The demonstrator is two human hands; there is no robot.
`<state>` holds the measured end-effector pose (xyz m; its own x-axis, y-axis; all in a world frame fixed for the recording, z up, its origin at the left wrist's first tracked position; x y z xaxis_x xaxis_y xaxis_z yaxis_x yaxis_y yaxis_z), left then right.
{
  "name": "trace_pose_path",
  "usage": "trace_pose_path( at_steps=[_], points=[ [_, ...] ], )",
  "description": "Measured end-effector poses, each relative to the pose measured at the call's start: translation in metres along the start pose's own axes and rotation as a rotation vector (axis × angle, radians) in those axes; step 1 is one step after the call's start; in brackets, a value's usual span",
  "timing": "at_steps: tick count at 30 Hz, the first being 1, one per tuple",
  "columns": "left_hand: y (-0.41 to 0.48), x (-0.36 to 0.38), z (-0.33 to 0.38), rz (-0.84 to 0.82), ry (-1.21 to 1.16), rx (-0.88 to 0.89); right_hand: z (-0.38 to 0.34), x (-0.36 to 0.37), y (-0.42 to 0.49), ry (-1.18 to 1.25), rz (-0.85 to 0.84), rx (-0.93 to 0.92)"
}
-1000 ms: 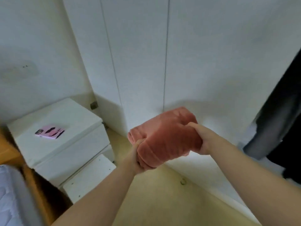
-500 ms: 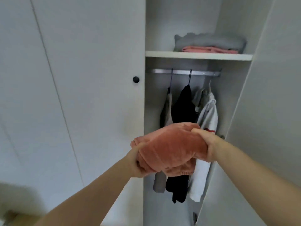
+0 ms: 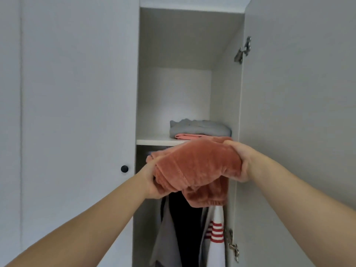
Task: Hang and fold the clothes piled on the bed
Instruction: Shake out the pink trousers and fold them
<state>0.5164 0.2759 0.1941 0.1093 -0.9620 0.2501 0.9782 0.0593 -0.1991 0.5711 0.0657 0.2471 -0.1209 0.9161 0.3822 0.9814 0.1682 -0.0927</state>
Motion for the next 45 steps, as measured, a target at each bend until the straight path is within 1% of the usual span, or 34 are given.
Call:
trace_pose_path(
  at_steps=[5,11,15,18,21,25,29,31,33,34,36,38,42,45],
  points=[
    [-0.01,0.011,0.08,-0.057,0.06,0.174,-0.067,0.041,0.006,0.027,-0.088,-0.095],
    [0.013,0.004,0.178,-0.022,0.08,0.34,-0.147,0.09,0.026,0.071,-0.165,-0.23],
    [0.034,0.015,0.227,-0.072,0.124,0.434,-0.186,0.106,0.057,0.044,-0.129,-0.295],
    [0.071,0.021,0.257,-0.149,0.107,0.496,-0.208,0.117,0.079,0.014,-0.136,-0.368],
    [0.117,0.023,0.276,-0.187,0.088,0.504,-0.215,0.123,0.108,0.002,-0.108,-0.37],
    [0.169,0.03,0.298,-0.16,0.098,0.554,-0.231,0.118,0.157,-0.01,-0.039,-0.456],
    [0.202,0.036,0.314,-0.142,-0.005,0.638,-0.248,0.118,0.195,0.024,-0.108,-0.549],
    [0.22,0.036,0.309,-0.128,0.031,0.594,-0.242,0.114,0.21,0.003,-0.108,-0.534],
    [0.239,0.031,0.292,-0.068,0.17,0.469,-0.225,0.1,0.224,-0.117,0.004,-0.454],
    [0.248,0.025,0.282,-0.026,0.245,0.393,-0.214,0.09,0.23,-0.201,0.089,-0.393],
    [0.26,0.016,0.258,0.029,0.345,0.255,-0.189,0.073,0.237,-0.34,0.203,-0.266],
    [0.268,0.012,0.238,0.025,0.359,0.169,-0.173,0.063,0.239,-0.336,0.243,-0.214],
    [0.279,0.003,0.226,0.017,0.309,0.147,-0.167,0.059,0.242,-0.242,0.231,-0.199],
    [0.28,0.004,0.224,-0.015,0.288,0.156,-0.159,0.052,0.252,-0.263,0.226,-0.166]
  ],
)
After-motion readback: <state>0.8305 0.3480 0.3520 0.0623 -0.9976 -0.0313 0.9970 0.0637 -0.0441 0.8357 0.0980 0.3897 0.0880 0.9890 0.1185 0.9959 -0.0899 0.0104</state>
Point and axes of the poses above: each hand's wrist, its own y-axis towards the middle knuckle, its own x-axis out of the palm, z = x × y, the point moved 7 cm from there along y, towards the middle knuckle, and after that the axes turned 14 degrees about y, right-handed, at the moved point
